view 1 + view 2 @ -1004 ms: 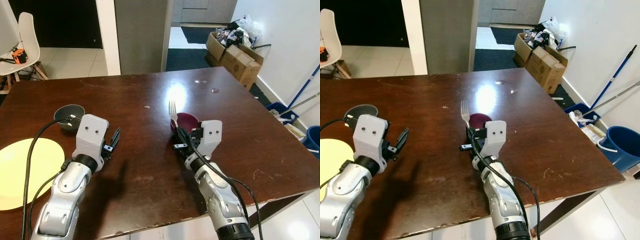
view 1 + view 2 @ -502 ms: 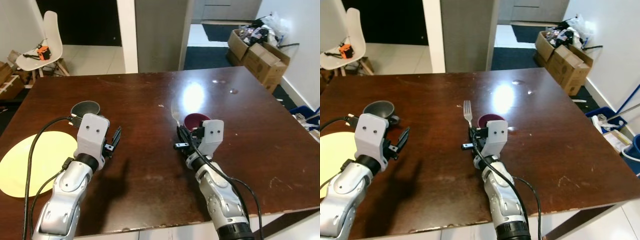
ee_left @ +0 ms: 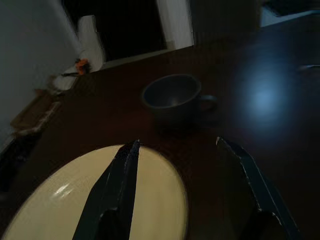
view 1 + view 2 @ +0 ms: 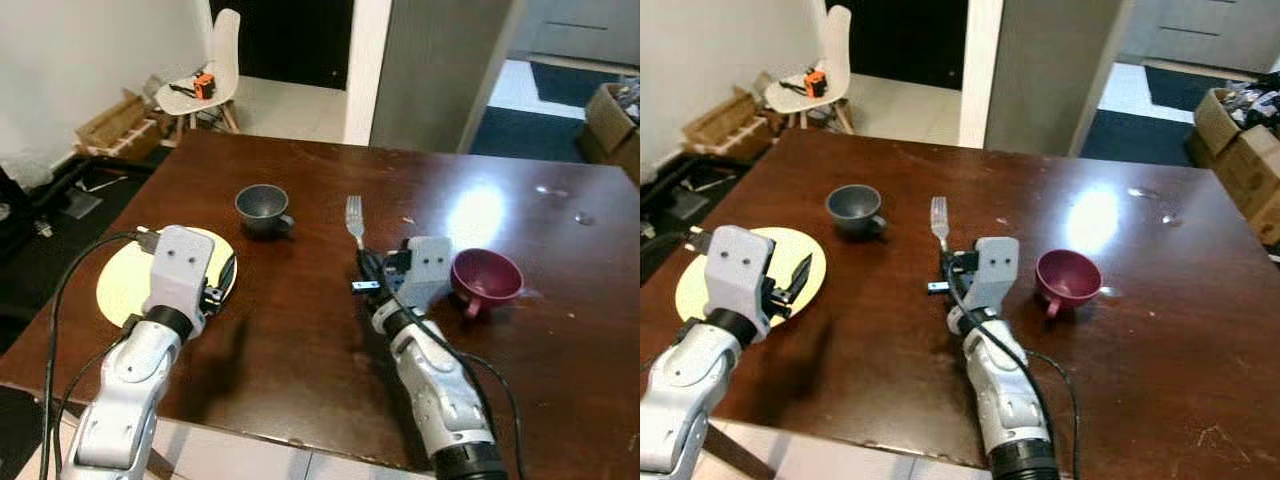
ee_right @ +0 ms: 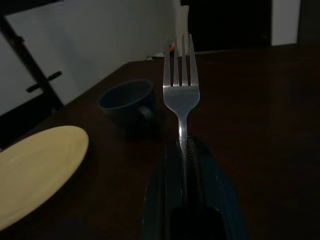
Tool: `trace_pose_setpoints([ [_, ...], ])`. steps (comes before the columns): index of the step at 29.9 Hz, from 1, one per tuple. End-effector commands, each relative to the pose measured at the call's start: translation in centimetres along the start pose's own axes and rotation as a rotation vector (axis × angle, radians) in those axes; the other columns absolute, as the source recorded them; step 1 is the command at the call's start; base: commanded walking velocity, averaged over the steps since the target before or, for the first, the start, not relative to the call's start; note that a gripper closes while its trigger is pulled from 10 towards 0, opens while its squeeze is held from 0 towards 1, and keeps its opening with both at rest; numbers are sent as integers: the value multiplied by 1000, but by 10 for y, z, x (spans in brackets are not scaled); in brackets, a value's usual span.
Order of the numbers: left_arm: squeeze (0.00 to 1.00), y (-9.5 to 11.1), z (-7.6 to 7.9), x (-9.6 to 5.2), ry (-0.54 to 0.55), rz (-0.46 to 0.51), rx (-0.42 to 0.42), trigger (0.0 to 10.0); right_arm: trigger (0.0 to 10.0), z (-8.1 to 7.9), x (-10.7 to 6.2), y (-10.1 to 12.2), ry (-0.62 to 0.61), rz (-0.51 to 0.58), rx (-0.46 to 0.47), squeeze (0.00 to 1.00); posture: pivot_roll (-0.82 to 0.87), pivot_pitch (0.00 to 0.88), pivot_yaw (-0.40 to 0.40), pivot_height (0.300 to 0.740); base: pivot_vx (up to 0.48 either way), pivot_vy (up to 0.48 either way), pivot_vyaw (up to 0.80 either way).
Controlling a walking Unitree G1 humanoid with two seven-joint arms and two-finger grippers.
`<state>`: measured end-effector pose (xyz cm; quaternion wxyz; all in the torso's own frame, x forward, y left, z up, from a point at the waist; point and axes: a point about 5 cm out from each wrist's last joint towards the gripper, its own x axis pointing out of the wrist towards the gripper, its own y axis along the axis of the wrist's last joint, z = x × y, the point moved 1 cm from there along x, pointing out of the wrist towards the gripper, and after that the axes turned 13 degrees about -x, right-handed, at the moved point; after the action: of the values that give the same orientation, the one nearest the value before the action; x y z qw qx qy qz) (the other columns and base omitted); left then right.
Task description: Setting the table
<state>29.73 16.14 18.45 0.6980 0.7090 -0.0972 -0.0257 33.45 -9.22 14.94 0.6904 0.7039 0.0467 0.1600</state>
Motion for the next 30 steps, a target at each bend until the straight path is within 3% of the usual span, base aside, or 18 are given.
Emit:
trace_pose_setpoints([
  [1, 0, -5, -1, 0, 6, -23, 8, 10000, 10000, 3, -3, -5, -19, -17, 4, 0, 90, 27, 69, 740, 0, 0, 0],
  [14, 0, -8, 1, 3, 11, -34, -12, 10000, 10000, 5, -4, -4, -30, -15, 8, 0, 84, 31, 71, 740, 0, 0, 0],
  [30, 0, -7, 1, 4, 15, -34, -19, 10000, 10000, 4, -5, -5, -27, -20, 8, 0, 83, 37, 72, 740, 0, 430, 0],
])
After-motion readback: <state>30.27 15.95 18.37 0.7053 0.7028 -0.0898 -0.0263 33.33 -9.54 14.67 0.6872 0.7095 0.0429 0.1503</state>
